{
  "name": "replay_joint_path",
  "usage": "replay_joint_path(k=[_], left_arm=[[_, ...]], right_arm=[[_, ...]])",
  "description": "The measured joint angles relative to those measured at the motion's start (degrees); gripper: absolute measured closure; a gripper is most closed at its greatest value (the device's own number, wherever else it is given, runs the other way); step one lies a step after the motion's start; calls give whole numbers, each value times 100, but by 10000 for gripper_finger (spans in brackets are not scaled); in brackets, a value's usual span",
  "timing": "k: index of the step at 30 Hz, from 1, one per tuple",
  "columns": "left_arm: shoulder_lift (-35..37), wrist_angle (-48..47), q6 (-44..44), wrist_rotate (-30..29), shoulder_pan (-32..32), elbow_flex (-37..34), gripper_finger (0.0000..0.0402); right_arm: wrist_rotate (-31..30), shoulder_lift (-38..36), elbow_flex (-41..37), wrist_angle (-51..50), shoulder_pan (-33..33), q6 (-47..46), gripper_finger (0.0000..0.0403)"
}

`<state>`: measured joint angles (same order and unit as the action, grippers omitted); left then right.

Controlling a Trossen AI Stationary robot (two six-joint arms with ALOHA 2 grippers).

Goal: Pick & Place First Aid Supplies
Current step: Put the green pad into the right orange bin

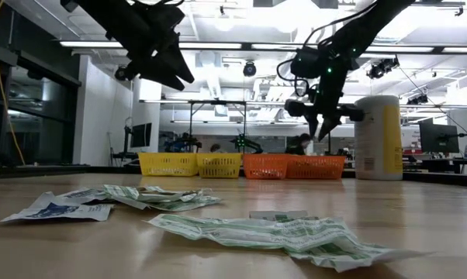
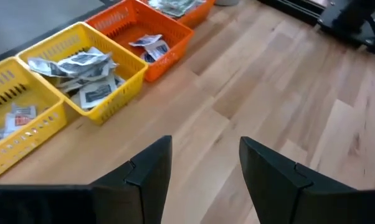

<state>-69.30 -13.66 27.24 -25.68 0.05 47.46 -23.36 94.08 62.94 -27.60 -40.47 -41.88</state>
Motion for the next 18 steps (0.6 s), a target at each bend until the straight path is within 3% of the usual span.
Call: replay_joint_path(k=[5, 11, 18], left_arm=[[0, -28, -51, 156, -3, 0, 215], [5, -82, -151, 294, -4, 0, 215], [57, -155, -151, 294, -4, -2, 215]], right_arm=[[537, -1, 0, 710, 38, 267, 301], [2431, -80, 0, 1667, 114, 1091, 298], [4248, -188, 0, 1872, 776, 2563, 303]])
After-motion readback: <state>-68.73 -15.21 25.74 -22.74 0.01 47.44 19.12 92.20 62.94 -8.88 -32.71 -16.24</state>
